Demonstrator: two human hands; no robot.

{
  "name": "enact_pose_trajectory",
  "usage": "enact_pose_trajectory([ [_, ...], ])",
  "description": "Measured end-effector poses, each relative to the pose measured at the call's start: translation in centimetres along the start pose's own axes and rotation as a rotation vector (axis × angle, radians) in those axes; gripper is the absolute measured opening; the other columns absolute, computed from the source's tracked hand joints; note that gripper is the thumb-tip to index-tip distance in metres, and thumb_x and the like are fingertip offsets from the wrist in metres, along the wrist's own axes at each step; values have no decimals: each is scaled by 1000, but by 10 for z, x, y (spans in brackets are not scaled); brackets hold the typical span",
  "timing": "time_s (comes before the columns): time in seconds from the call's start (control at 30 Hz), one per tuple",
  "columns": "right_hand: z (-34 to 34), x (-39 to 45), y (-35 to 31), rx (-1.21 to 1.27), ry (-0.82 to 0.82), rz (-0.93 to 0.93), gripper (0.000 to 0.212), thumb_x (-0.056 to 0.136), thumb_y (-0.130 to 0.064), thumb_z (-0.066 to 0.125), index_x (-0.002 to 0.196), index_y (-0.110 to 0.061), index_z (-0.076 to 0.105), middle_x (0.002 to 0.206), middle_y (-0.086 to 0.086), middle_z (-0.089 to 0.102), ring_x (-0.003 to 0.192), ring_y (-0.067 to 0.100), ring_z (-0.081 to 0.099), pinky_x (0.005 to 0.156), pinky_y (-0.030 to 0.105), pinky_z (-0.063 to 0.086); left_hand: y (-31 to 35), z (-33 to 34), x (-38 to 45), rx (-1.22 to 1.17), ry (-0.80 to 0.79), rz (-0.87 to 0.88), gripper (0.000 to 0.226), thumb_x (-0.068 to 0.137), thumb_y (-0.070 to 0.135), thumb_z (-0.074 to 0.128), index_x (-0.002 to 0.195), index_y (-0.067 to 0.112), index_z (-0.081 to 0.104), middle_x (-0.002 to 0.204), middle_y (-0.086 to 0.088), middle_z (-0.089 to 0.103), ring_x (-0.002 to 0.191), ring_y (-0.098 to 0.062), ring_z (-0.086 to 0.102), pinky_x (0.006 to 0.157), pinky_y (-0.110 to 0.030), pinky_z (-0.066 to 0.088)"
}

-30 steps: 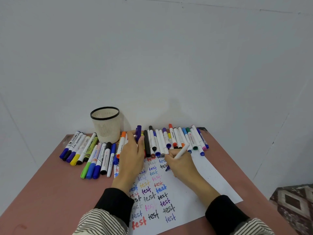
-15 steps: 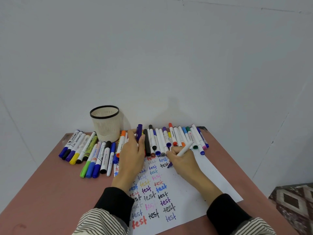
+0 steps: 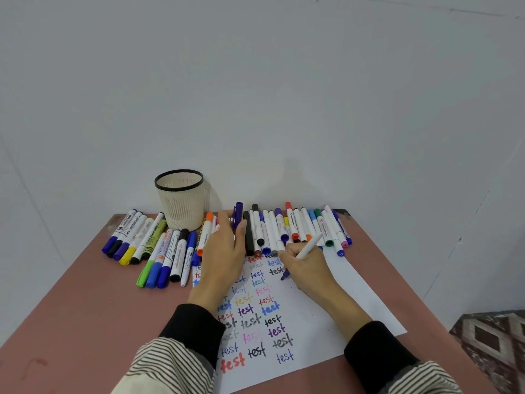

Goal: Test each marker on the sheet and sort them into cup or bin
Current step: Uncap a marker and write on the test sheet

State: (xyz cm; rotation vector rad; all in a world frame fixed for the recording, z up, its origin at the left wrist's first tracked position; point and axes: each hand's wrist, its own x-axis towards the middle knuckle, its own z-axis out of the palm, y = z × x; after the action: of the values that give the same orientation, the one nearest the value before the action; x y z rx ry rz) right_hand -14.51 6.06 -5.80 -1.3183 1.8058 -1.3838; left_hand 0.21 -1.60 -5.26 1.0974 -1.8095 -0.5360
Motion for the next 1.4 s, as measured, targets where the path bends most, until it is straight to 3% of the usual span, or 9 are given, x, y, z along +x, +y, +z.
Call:
enact_pose_trajectory([
  [0.27, 0, 1, 1, 17, 39, 2, 35, 88, -4, 58, 60, -8, 38, 53, 1, 33, 58, 20, 39, 58, 25, 45, 1, 1, -1, 5, -16, 0, 24, 101, 40, 37, 114, 20, 40, 75, 3, 57, 61, -9, 54, 51, -19, 34],
  [0.37, 0, -1, -1, 36, 41, -15, 38, 93, -11, 58, 60, -8, 39, 55, 5, 35, 55, 16, 37, 53, 14, 42, 0, 2, 0, 15, -19, -6, 24, 101, 40, 37, 113, 20, 40, 73, 5, 55, 60, -8, 52, 51, -19, 33],
  [0.57, 2, 0, 0, -8, 96, -4, 46, 96, -16, 54, 56, -15, 32, 51, -4, 33, 47, 7, 31, 52, 20, 33, 1, 0, -1, 17, -27, 16, 27, 101, 41, 37, 116, 19, 43, 76, 2, 58, 61, -11, 54, 51, -21, 37],
  [0.7, -3, 2, -7, 99, 181, -7, 41, 95, -23, 59, 60, -12, 41, 55, 1, 41, 53, 9, 40, 59, 26, 41, 1, -1, -1, 35, -52, 65, 31, 101, 41, 39, 119, 18, 48, 79, 6, 60, 61, -8, 54, 52, -20, 37],
  [0.8, -16, 4, -13, 226, 282, -4, 35, 94, -27, 61, 67, -10, 47, 55, -4, 44, 50, 0, 43, 51, 12, 38, 0, 0, 1, 88, -68, 82, 32, 100, 40, 43, 120, 17, 53, 78, 7, 58, 62, -8, 53, 53, -22, 35],
  [0.9, -28, 8, -13, 327, 328, 112, 32, 94, -29, 62, 69, -14, 49, 53, -5, 39, 47, 4, 35, 44, 15, 32, 1, 1, 3, 134, -102, 102, 34, 98, 41, 46, 119, 17, 57, 79, 4, 60, 67, -13, 56, 58, -32, 47],
  [1.1, -39, 6, -23, 815, 113, 228, 18, 93, -17, 55, 98, -5, 67, 64, 2, 54, 37, 8, 29, 38, 19, 22, 0, 2, 4, 133, -125, 114, 35, 97, 37, 52, 128, 21, 59, 79, 13, 61, 67, -3, 56, 63, -20, 46],
  [1.27, -35, 3, -26, 783, 29, 237, 23, 94, -16, 57, 71, -15, 60, 64, 5, 60, 36, 9, 31, 37, 19, 23, -3, 3, 2, 154, -156, 161, 31, 97, 34, 53, 126, 26, 61, 84, 14, 65, 72, -3, 58, 68, -20, 48],
  [1.4, -34, 4, -24, 699, 58, 235, 22, 95, -18, 59, 73, -14, 60, 66, 5, 64, 36, 9, 35, 37, 18, 24, -3, 5, 2, 186, -174, 223, 32, 97, 34, 53, 127, 28, 61, 95, 10, 71, 80, -4, 61, 77, -19, 49],
])
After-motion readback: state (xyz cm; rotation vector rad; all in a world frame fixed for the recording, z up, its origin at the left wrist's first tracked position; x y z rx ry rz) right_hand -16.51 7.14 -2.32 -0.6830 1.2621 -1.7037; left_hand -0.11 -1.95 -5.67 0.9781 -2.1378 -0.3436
